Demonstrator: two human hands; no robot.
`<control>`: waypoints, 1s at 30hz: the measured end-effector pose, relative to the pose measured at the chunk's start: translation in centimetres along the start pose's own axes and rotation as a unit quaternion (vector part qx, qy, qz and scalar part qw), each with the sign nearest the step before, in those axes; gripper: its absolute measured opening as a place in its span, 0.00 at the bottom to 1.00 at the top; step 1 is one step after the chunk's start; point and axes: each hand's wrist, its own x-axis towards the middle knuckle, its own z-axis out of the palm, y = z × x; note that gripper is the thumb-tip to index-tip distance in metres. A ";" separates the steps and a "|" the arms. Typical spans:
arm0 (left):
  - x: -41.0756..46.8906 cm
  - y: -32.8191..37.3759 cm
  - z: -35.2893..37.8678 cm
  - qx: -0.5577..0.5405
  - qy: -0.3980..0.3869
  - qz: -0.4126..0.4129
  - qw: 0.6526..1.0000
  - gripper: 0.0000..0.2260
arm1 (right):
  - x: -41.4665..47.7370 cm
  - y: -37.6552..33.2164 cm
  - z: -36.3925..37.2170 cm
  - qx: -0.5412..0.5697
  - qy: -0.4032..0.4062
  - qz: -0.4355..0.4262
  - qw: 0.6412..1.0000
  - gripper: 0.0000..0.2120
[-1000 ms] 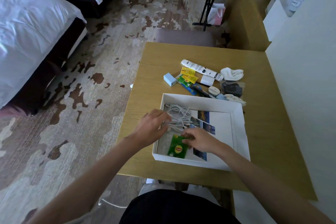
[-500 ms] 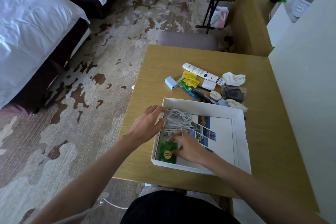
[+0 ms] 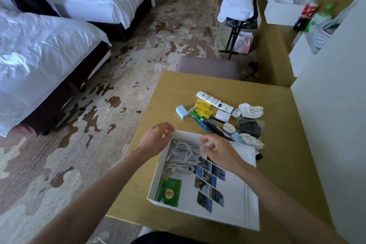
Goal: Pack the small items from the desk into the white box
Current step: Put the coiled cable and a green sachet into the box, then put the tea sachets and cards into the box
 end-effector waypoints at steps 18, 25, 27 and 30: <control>16.4 -3.3 6.4 0.196 -0.126 0.157 0.960 0.14 | 14.9 6.7 -0.8 -0.112 0.088 0.184 0.972 0.11; 20.1 -4.2 9.0 0.346 -0.176 0.222 0.894 0.14 | 18.2 9.0 0.8 -0.182 0.059 0.241 0.952 0.07; 20.6 -4.4 9.4 0.353 -0.183 0.223 0.890 0.14 | 18.8 9.4 1.2 -0.205 0.054 0.243 0.947 0.08; 20.9 -4.7 10.0 0.347 -0.195 0.216 0.892 0.14 | 19.4 9.9 1.7 -0.234 0.064 0.229 0.943 0.10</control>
